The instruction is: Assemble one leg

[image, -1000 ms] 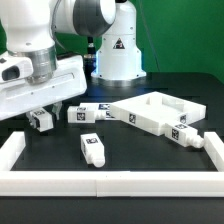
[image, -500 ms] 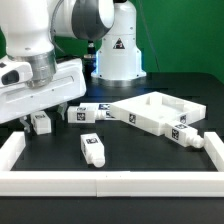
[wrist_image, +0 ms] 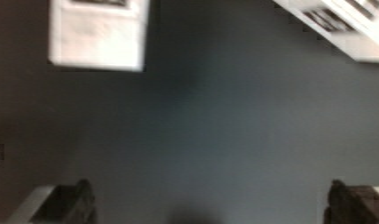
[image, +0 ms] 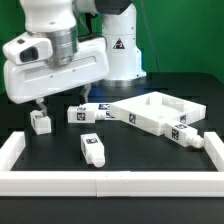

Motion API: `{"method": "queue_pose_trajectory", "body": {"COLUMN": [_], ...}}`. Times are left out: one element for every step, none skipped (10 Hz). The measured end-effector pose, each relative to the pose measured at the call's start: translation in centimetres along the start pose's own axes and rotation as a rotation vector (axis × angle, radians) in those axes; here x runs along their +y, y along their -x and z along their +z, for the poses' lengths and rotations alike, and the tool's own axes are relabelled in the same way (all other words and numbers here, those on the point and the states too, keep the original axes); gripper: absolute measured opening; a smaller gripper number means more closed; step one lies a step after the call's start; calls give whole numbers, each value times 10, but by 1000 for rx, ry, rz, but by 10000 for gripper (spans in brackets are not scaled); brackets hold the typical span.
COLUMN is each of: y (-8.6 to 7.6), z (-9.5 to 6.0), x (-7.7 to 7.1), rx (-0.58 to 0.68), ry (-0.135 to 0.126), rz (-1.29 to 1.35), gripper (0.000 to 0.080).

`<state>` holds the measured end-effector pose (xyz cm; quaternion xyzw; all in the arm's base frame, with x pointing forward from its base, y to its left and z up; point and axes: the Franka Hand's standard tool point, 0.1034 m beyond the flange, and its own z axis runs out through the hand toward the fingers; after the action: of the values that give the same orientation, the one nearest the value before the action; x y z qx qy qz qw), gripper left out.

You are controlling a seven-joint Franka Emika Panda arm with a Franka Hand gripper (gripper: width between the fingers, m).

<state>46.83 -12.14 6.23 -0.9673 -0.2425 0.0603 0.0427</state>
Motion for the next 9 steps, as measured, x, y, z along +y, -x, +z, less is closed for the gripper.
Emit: {"method": "queue_pose_trajectory", "body": {"y": [-20, -36, -51, -59, -57, -57, -57, -57, -59], "z": [-8, -9, -7, -2, -2, -2, -2, -2, -3], "x": [-17, -32, -49, -56, -55, -54, -55, -54, -56], "rx": [9, 13, 20, 41, 39, 39, 39, 39, 42], "ry": [8, 8, 9, 28, 27, 28, 27, 27, 34], "rz": [3, -15, -20, -41, -41, -39, -40, -40, -51], "gripper": [649, 649, 649, 649, 649, 649, 649, 649, 649]}}
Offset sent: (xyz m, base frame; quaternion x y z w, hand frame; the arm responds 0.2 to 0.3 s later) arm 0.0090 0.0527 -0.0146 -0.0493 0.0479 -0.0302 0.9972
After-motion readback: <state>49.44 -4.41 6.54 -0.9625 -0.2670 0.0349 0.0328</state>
